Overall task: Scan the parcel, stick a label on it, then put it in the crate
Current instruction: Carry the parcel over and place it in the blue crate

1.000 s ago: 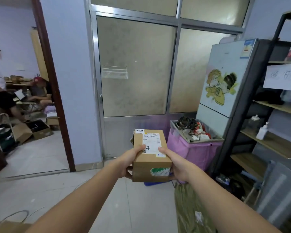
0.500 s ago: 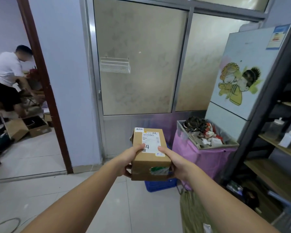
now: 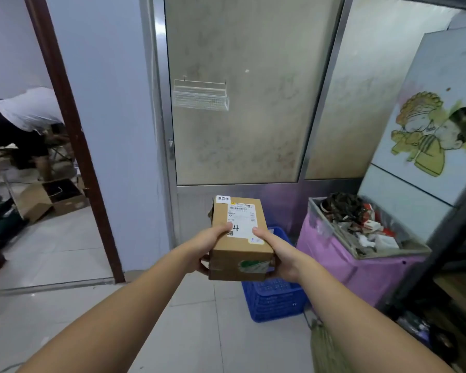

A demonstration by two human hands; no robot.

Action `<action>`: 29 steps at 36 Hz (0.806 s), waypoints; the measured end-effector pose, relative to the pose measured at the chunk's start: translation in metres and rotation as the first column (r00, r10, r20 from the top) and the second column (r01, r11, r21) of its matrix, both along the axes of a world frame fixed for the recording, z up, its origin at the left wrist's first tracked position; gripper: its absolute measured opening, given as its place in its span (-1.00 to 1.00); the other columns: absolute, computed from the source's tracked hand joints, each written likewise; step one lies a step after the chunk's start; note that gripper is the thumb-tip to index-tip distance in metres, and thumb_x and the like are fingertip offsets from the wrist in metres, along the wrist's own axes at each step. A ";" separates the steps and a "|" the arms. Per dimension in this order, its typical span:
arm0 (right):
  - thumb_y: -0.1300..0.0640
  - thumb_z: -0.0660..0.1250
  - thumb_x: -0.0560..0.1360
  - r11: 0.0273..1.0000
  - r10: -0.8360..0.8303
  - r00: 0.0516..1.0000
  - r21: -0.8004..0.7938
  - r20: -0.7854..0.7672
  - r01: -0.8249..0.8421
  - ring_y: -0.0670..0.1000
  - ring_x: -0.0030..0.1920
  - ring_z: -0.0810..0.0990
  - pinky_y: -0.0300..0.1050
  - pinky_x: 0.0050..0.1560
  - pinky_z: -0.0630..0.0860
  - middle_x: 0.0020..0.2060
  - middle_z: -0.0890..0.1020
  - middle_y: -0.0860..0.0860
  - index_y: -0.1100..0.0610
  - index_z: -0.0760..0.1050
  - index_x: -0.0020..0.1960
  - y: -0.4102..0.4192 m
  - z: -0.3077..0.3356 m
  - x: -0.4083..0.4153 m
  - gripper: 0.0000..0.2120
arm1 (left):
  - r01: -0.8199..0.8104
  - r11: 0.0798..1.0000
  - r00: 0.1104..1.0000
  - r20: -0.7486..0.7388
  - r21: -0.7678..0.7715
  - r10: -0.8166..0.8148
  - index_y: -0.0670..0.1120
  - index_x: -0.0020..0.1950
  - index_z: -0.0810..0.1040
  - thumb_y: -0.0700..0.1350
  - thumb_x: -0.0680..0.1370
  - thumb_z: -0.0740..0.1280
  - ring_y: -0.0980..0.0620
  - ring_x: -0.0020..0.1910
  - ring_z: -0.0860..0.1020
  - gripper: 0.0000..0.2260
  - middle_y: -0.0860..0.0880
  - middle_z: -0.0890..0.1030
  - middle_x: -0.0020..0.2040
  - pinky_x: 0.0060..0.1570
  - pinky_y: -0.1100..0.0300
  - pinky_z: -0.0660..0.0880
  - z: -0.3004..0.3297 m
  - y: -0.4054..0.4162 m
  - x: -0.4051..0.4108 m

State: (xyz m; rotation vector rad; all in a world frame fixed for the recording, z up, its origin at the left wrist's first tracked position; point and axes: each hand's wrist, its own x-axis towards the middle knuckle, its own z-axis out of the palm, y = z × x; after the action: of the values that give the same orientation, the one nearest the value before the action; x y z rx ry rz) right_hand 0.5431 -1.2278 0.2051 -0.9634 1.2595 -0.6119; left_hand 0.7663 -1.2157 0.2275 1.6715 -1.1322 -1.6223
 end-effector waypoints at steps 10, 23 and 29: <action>-0.44 0.50 0.26 0.999 -0.036 0.998 0.023 -0.055 0.037 0.15 0.10 0.75 0.13 0.10 0.66 0.08 0.78 0.09 -0.06 0.60 0.29 -0.087 -0.001 0.028 -0.28 | 0.099 0.995 0.995 -0.022 -0.002 -0.099 0.09 0.19 0.53 0.47 0.37 0.35 -0.12 0.08 0.64 -0.42 -0.09 0.67 0.11 -0.02 -0.12 0.62 -0.004 -0.101 0.030; -0.45 0.46 0.31 0.991 -0.111 0.989 0.065 -0.093 0.117 0.17 0.08 0.76 0.11 0.03 0.70 0.09 0.77 0.12 -0.05 0.61 0.26 -0.196 -0.022 -0.017 -0.33 | 0.221 0.974 0.974 -0.066 0.047 -0.218 0.15 0.20 0.56 0.50 0.29 0.39 -0.10 0.02 0.70 -0.37 -0.03 0.73 0.03 -0.12 -0.10 0.67 -0.037 -0.236 -0.009; -0.41 0.50 0.29 0.985 -0.164 0.984 0.046 -0.074 0.167 0.23 0.21 0.66 0.28 0.23 0.59 0.18 0.72 0.14 -0.05 0.56 0.30 -0.259 -0.024 -0.046 -0.30 | 0.225 0.974 0.972 -0.075 0.032 -0.222 0.16 0.20 0.56 0.47 0.34 0.39 -0.11 0.02 0.71 -0.43 0.00 0.76 -0.05 0.01 -0.16 0.65 -0.042 -0.306 -0.041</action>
State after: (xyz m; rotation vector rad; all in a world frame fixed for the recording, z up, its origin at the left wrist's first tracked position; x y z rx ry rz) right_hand 0.4975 -1.4872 0.1813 -0.8482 1.4216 -0.6755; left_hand 0.7250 -1.5221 0.1857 1.5426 -1.2985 -1.8389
